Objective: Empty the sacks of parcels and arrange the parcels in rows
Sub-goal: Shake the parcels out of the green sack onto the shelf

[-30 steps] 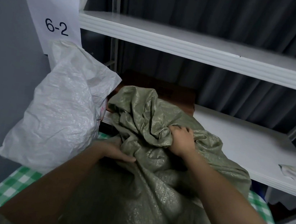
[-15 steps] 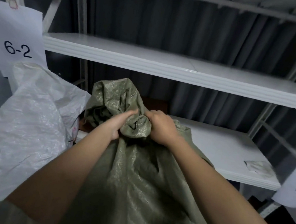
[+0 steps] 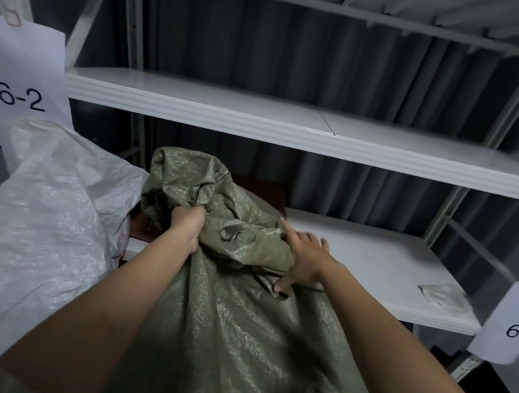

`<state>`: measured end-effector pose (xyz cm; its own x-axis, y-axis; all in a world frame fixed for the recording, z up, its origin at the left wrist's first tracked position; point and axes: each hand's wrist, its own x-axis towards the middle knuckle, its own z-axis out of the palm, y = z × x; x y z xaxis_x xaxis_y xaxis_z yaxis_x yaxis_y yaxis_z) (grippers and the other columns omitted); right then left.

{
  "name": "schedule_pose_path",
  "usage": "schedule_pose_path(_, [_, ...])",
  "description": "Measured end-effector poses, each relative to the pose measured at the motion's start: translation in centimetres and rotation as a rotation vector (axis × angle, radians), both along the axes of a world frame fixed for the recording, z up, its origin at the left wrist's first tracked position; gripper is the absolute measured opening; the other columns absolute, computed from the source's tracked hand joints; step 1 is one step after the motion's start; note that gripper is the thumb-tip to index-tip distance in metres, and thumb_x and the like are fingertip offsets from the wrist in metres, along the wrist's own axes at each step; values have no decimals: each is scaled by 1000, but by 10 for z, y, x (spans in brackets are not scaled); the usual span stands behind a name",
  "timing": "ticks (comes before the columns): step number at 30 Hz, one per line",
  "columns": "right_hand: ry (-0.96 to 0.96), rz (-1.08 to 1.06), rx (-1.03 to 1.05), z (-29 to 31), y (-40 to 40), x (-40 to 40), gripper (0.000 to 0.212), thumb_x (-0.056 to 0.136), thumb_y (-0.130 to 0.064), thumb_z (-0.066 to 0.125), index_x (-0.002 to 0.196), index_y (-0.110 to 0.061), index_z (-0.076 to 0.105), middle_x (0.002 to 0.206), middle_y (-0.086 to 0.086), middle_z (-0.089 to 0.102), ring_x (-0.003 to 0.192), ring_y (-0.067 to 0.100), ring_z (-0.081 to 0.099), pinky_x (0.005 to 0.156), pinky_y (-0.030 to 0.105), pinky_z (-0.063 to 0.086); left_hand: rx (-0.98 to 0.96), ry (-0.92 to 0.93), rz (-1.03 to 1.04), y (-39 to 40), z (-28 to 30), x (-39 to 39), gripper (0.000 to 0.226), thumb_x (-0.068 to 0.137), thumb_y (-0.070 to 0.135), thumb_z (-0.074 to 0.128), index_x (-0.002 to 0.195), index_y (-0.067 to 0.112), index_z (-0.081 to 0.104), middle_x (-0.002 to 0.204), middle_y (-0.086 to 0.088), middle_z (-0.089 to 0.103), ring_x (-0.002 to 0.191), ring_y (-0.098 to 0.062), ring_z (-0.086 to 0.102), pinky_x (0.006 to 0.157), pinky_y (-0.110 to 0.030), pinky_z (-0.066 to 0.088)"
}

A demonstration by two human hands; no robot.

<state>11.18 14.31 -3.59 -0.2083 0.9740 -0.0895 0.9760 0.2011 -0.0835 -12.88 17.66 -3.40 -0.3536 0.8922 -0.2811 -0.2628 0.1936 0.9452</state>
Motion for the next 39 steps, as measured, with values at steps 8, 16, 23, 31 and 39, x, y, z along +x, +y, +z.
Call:
schedule_pose_path(8, [199,-252,193,-35,-7,-22,22,92,-22,50,113,-19,57,114,6,65,104,28,61,81,36,47,-2,6,-83,-11,9,1,36,89,10,46,123,8,57,109,-12,65,96,-31,64,87,-45,55])
schedule_pose_path(16, [679,-449,411,-41,4,-32,20,94,-20,47,110,-19,60,104,7,67,94,30,61,77,36,50,6,44,-186,-23,4,-1,31,92,12,39,114,9,60,109,-16,66,98,-34,62,90,-47,53])
schedule_pose_path(23, [1041,-547,455,-27,16,-33,11,94,-9,48,95,-15,57,87,-1,61,80,20,55,72,31,43,159,165,-293,-30,-5,7,37,90,12,48,127,14,51,111,-6,63,101,-24,60,84,-35,51])
schedule_pose_path(31, [1447,-272,330,20,29,-56,16,95,0,45,90,-9,58,78,-2,56,65,2,52,58,12,43,89,462,-606,-30,-24,12,63,84,40,59,141,25,39,137,8,49,122,-12,48,105,-29,38])
schedule_pose_path(39, [1501,-230,-45,-2,25,-62,23,101,-6,37,88,-5,56,60,1,60,53,11,59,47,11,46,165,396,-712,-39,-26,26,44,87,2,64,129,9,56,117,3,64,100,-6,60,76,-9,48])
